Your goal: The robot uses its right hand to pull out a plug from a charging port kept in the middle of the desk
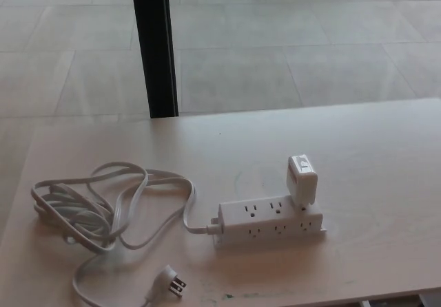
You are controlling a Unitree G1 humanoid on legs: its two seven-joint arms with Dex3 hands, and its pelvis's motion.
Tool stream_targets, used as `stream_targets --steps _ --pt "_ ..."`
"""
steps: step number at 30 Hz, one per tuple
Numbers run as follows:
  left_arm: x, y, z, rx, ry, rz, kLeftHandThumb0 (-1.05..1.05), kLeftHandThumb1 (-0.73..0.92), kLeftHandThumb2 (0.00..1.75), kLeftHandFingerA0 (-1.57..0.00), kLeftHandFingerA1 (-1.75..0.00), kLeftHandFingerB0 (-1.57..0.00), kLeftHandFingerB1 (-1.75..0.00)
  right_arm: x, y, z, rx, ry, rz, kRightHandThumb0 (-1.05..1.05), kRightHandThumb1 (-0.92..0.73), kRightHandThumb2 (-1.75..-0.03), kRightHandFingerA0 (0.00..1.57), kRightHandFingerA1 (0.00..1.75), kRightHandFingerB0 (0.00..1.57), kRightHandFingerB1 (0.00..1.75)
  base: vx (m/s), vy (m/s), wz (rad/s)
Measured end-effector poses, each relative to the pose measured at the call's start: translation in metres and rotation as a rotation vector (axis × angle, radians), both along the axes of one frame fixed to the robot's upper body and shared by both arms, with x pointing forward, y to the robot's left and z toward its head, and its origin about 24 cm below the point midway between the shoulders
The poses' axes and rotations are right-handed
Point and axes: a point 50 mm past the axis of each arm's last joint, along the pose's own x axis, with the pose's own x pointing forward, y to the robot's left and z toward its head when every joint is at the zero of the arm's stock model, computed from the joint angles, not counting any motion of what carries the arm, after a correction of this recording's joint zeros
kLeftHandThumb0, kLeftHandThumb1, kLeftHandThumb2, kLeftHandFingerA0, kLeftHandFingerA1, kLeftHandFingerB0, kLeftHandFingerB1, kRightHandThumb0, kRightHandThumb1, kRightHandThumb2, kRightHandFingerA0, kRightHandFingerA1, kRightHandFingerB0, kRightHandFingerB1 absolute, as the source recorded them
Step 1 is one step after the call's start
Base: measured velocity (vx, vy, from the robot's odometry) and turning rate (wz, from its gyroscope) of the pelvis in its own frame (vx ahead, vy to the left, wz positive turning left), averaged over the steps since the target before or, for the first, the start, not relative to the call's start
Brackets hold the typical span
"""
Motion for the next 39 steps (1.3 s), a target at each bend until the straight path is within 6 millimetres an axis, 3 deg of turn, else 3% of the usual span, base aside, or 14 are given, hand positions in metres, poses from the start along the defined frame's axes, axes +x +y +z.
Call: stream_targets --steps 5,6,8,16,17,18,27,28,29,30,31,36,38,39 --pt "0.001 0.000 0.000 -0.015 -0.017 -0.004 -0.75 0.77 1.13 -0.47 -0.58 -0.27 -0.51 0.018 -0.013 0.020 -0.038 -0.113 -0.014 -0.82 -0.40 -0.86 0.90 0.99 0.49 0.70 0.00 0.000 0.00" --pt "0.001 -0.001 0.000 -0.019 -0.022 -0.006 -0.82 0.92 0.75 -0.53 -0.46 -0.35 -0.39 0.027 -0.020 0.030 -0.061 -0.153 -0.013 -0.90 -0.43 -0.88 0.94 1.01 0.43 0.67 0.00 0.000 0.00" --pt "0.002 -0.001 0.000 -0.021 -0.030 -0.007 -0.78 0.80 1.13 -0.46 -0.57 -0.25 -0.50 0.042 -0.029 0.044 -0.085 -0.232 -0.026 -0.95 -0.46 -0.70 0.89 1.06 0.29 0.67 0.00 0.000 0.00" --pt "0.005 -0.001 0.001 -0.024 -0.042 -0.012 -0.77 0.92 0.75 -0.55 -0.49 -0.32 -0.38 0.126 -0.034 0.134 -0.199 -0.617 0.086 -0.96 -0.47 -0.89 1.10 1.10 0.33 0.71 0.00 0.000 0.00" --pt "0.004 -0.001 0.001 -0.025 -0.041 -0.012 -0.73 0.77 1.13 -0.48 -0.60 -0.26 -0.51 0.133 -0.031 0.142 -0.203 -0.650 0.105 -0.91 -0.60 -0.58 1.02 1.09 0.29 0.59 0.00 0.000 0.00" --pt "0.004 -0.001 0.001 -0.024 -0.040 -0.012 -0.77 0.92 0.76 -0.55 -0.51 -0.30 -0.39 0.141 -0.027 0.150 -0.206 -0.684 0.124 -0.91 -0.50 -0.94 1.03 1.10 0.16 0.54 0.00 0.000 0.00" --pt "0.003 -0.001 0.001 -0.025 -0.040 -0.011 -0.77 0.92 0.74 -0.56 -0.49 -0.32 -0.38 0.217 0.029 0.222 -0.203 -0.935 0.387 -0.81 -0.65 -0.60 0.83 1.17 0.20 0.28 0.00 0.000 0.00" --pt "0.004 -0.001 0.001 -0.025 -0.041 -0.012 -0.73 0.76 1.12 -0.48 -0.60 -0.26 -0.51 0.227 0.039 0.231 -0.195 -0.961 0.427 -0.86 -0.53 -0.90 0.88 1.11 0.17 0.41 0.00 0.000 0.00" --pt "0.004 -0.001 0.001 -0.026 -0.041 -0.012 -0.77 0.92 0.76 -0.56 -0.51 -0.31 -0.39 0.234 0.046 0.237 -0.189 -0.974 0.455 -0.81 -0.64 -0.61 0.84 1.18 0.22 0.28 0.00 0.000 0.00" --pt "0.004 -0.001 0.001 -0.026 -0.041 -0.012 -0.78 0.92 0.75 -0.53 -0.50 -0.33 -0.39 0.242 0.055 0.245 -0.181 -0.991 0.492 -0.84 -0.45 -0.81 1.05 0.77 0.34 0.41 0.00 0.000 0.00" --pt "0.004 -0.001 0.001 -0.026 -0.041 -0.012 -0.78 0.92 0.74 -0.55 -0.50 -0.30 -0.37 0.249 0.063 0.251 -0.174 -1.004 0.524 -0.86 -0.64 -0.60 0.88 1.17 0.25 0.29 0.00 0.000 0.00" --pt "0.004 -0.001 0.001 -0.026 -0.043 -0.014 -0.78 0.92 0.73 -0.54 -0.49 -0.34 -0.39 0.281 0.114 0.280 -0.142 -1.026 0.730 -0.94 -0.55 -0.90 0.93 1.14 0.20 0.39 0.00 0.000 0.00" --pt "0.005 -0.001 0.001 -0.025 -0.044 -0.015 -0.79 0.92 0.74 -0.55 -0.49 -0.32 -0.39 0.290 0.133 0.287 -0.133 -1.010 0.809 -0.83 -0.61 -0.59 0.96 1.17 0.25 0.29 0.00 0.000 0.00" --pt "0.005 -0.001 0.001 -0.025 -0.045 -0.015 -0.74 0.75 1.11 -0.49 -0.60 -0.26 -0.51 0.293 0.139 0.289 -0.131 -1.001 0.834 -0.86 -0.63 -0.59 0.97 1.17 0.24 0.29 0.00 0.000 0.00"
